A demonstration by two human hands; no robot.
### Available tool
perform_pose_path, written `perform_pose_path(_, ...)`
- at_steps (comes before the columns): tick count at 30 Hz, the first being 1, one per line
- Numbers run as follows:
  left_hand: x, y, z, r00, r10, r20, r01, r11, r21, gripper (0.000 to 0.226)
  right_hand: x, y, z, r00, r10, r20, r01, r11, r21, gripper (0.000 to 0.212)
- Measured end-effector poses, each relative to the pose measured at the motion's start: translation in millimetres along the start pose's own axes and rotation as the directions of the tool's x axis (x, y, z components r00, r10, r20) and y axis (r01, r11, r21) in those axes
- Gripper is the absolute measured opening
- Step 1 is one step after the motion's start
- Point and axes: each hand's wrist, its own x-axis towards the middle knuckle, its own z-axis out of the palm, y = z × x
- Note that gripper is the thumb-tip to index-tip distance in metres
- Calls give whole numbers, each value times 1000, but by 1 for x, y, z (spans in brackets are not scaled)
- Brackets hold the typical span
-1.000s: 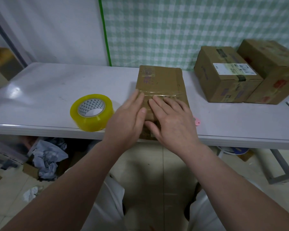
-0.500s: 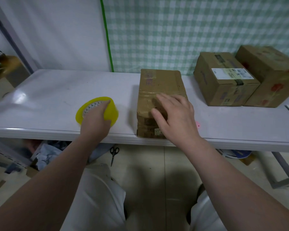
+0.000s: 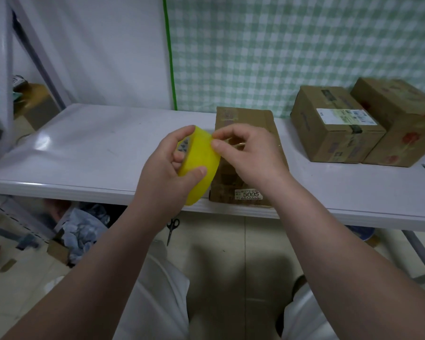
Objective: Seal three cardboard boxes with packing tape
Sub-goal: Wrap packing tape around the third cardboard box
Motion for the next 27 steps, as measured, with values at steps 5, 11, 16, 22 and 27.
perform_pose_path(5,-10,5,-4,998,-48,41,49,999,-19,58,-5,-6,0,999,-41,32,42,999,-15,12)
perform_pose_path(11,-15,9,-7,987,-145,72,142,989,46,65,-12,-5,9,981,-141,133,167,964,-208,14)
perform_pose_path(16,-14,9,-12,949,-256,184,255,966,26,71,-22,-8,12,955,-201,216,266,904,-334,13)
perform_pose_path(22,-11,12,-14,907,-322,273,358,929,-93,54,-28,-8,15,878,-469,99,447,727,-522,14)
perform_pose_path(27,-12,17,-9,910,-318,268,367,917,-158,46,-29,2,14,877,-478,-50,420,812,-404,15)
